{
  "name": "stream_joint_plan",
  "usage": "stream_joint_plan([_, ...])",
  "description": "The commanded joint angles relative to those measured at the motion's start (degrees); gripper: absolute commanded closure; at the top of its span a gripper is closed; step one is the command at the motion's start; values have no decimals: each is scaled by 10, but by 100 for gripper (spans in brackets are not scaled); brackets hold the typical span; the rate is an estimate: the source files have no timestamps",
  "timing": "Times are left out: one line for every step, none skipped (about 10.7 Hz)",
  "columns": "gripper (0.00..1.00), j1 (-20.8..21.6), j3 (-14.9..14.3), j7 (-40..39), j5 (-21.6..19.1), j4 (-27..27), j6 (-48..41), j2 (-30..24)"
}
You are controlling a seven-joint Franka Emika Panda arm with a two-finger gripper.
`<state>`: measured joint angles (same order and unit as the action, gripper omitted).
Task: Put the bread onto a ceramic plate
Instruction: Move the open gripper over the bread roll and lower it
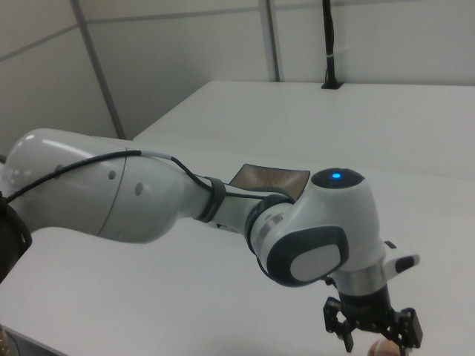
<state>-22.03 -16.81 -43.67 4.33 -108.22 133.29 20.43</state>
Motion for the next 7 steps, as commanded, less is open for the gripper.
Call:
stream_joint_plan([0, 0, -2, -10, 9, -8, 19, 9])
stream_joint_plan([0, -1, -2, -11, 9, -9, 41, 15])
stream_joint_plan([9, -5, -2, -11, 9, -11, 61, 21])
stream_joint_plan([23, -5, -2, -14, 9, -13, 63, 20])
stream_joint_plan([38, -5, -2, -15, 9, -12, 63, 19])
stream_joint_plan([51, -5, -2, -15, 9, -12, 62, 19])
stream_joint_plan([60, -5, -2, -15, 9, -12, 58, 15])
